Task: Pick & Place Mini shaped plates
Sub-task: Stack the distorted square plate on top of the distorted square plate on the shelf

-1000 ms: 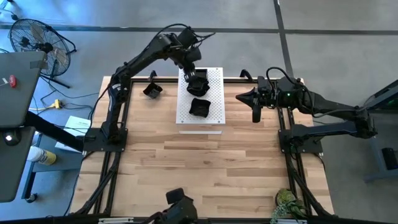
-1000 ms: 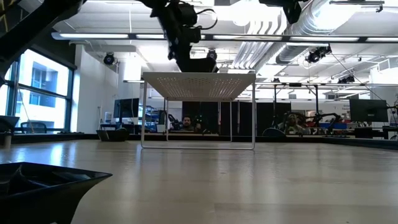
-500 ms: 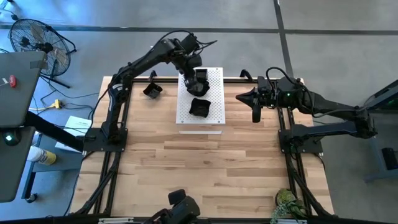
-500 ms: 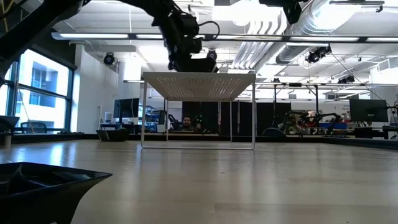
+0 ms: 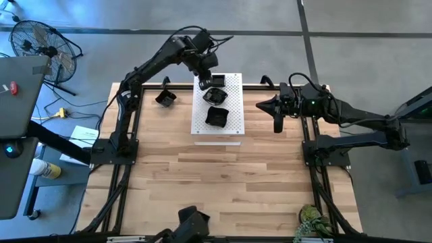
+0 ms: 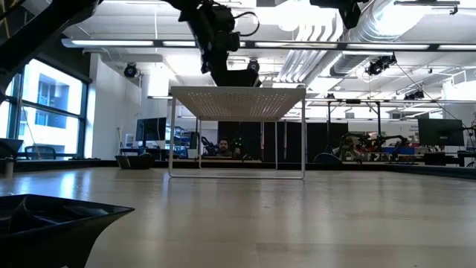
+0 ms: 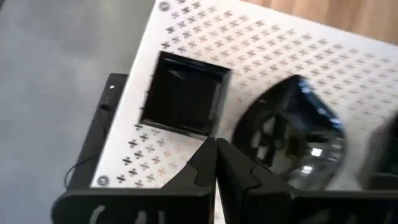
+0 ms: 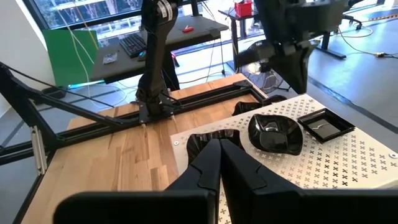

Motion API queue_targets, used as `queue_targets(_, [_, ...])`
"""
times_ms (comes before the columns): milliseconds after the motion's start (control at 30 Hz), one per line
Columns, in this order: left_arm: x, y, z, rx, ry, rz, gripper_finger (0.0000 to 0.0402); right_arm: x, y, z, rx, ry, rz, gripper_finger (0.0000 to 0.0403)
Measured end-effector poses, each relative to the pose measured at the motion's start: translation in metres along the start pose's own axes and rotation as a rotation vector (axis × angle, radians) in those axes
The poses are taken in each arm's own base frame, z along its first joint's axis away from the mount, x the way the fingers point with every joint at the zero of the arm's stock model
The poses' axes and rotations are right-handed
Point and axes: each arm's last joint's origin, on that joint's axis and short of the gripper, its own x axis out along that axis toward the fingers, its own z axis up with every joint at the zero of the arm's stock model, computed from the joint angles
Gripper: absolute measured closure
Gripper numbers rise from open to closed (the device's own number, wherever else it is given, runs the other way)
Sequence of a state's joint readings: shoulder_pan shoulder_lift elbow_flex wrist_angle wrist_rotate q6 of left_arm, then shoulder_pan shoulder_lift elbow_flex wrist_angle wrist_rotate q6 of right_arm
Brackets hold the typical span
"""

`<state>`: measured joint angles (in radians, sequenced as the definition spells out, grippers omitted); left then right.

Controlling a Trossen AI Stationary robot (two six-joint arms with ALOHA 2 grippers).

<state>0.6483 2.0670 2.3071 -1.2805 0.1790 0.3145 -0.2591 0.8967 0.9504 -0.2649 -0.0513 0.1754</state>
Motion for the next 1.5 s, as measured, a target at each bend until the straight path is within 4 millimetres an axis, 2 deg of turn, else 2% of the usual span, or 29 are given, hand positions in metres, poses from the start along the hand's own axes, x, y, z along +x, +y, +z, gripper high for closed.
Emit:
queue_targets(133, [-0.019,0.003,-0.008,-0.039,-0.011,-0.090,0.0401,0.000,0.000,0.000,0.001,0.001,0.000,0.0396])
queue_targets(333, [-0.043,0.028,-0.033,-0.159,-0.004,-0.058,0.0401,0.000,0.000,0.000,0.003,-0.001,-0.012,0.0396])
queue_targets(500, [-0.057,0.043,-0.065,-0.285,-0.003,0.003,0.0401,0.000,0.000,0.000,0.000,-0.001,-0.016,0.0396])
queue_targets(633, [-0.058,0.046,-0.100,-0.390,-0.025,0.075,0.0401,0.000,-0.001,0.000,-0.004,-0.002,-0.020,0.0396])
queue_targets(733, [-0.050,0.045,-0.132,-0.480,-0.032,0.125,0.0401,0.000,-0.001,0.000,-0.004,-0.002,-0.020,0.0396])
queue_targets(867, [-0.027,0.046,-0.174,-0.644,0.035,0.187,0.0401,0.000,-0.001,0.000,-0.003,-0.002,-0.021,0.0396])
queue_targets(1000, [-0.011,0.060,-0.202,-0.750,0.103,0.225,0.0401,0.000,-0.001,0.000,-0.002,-0.002,-0.022,0.0396])
queue_targets(1133, [-0.001,0.079,-0.210,-0.793,0.140,0.286,0.0399,0.000,-0.001,0.000,-0.001,-0.003,-0.023,0.0396])
queue_targets(1233, [0.005,0.089,-0.208,-0.802,0.157,0.304,0.0383,0.000,-0.001,0.000,-0.001,-0.003,-0.023,0.0396])
queue_targets(1500, [0.039,0.107,-0.213,-0.825,0.296,0.312,0.0301,0.000,-0.001,0.000,-0.001,-0.003,-0.022,0.0396])
